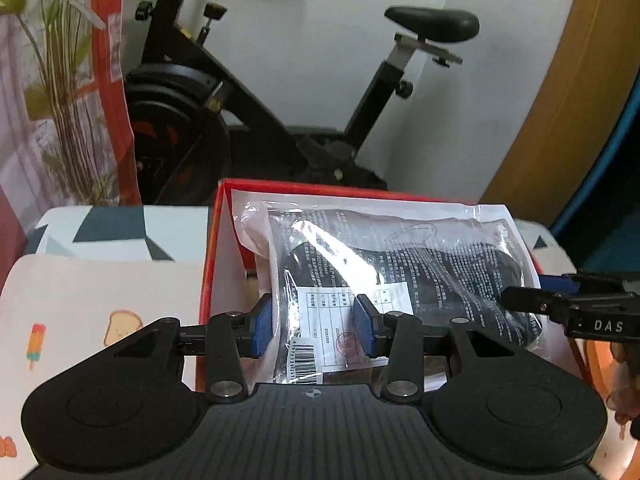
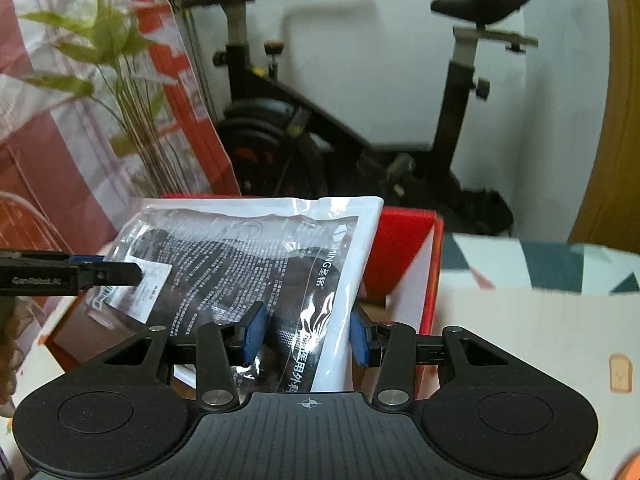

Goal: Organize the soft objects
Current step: 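Lift the clear bag with the left tool and carry it over the red box, then lower the clear bag into the red box and open the left tool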

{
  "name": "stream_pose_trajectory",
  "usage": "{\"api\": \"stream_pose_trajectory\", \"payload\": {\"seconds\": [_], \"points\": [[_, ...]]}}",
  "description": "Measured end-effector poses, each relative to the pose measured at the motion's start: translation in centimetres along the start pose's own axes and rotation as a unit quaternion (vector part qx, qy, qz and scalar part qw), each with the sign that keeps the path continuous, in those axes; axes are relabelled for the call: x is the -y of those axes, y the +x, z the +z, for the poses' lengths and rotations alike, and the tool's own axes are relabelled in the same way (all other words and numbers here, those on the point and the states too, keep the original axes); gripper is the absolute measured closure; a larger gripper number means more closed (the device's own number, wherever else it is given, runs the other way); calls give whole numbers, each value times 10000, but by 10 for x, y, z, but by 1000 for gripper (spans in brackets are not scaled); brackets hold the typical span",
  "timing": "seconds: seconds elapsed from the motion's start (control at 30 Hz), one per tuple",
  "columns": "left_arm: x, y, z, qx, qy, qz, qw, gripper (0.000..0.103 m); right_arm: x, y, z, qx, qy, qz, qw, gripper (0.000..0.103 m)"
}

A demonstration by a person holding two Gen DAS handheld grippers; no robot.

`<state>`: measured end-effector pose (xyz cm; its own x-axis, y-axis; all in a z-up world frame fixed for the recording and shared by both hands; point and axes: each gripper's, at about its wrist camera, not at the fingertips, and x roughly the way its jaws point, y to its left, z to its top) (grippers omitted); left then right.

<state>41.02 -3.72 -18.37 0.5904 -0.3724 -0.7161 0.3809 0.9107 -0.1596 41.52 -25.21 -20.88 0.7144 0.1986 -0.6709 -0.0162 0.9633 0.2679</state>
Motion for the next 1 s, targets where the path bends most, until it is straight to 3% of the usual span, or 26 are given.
{"api": "stream_pose_trajectory", "payload": {"seconds": [0.4, 0.43, 0.53, 0.63, 0.67, 0.7, 0.77, 0.87, 0.93, 1.0], "points": [[-4, 7, -18, -494, -74, -70, 9987, 59, -9, 9, -14, -530, -50, -262, 9982, 61], [-6, 6, -17, -477, -91, -78, 9988, 58, -10, 9, -14, -550, -76, -290, 9980, 60], [-8, 3, -15, -428, -116, -61, 9990, 40, -12, 8, -15, -599, -149, -322, 9976, 57], [-6, -4, -13, -221, -50, -104, 9997, 42, -14, 7, -12, -700, -315, -323, 9965, 55], [-4, -5, -13, -188, -6, -98, 9998, 49, -15, 7, -12, -730, -355, -347, 9961, 56], [-1, -6, -13, -158, 40, -91, 9998, 59, -14, 7, -12, -721, -370, -327, 9962, 58], [4, -4, -13, -167, 110, -115, 9997, 69, -13, 5, -10, -696, -368, -275, 9965, 65], [8, 1, -16, -213, 112, -125, 9996, 76, -12, 1, -6, -618, -356, -226, 9972, 70], [9, 5, -17, -242, 47, -124, 9996, 77, -12, 0, -4, -624, -396, -108, 9972, 80], [9, 9, -18, -243, 4, -122, 9996, 78, -13, 4, -2, -773, -490, 20, 9958, 101]]}}
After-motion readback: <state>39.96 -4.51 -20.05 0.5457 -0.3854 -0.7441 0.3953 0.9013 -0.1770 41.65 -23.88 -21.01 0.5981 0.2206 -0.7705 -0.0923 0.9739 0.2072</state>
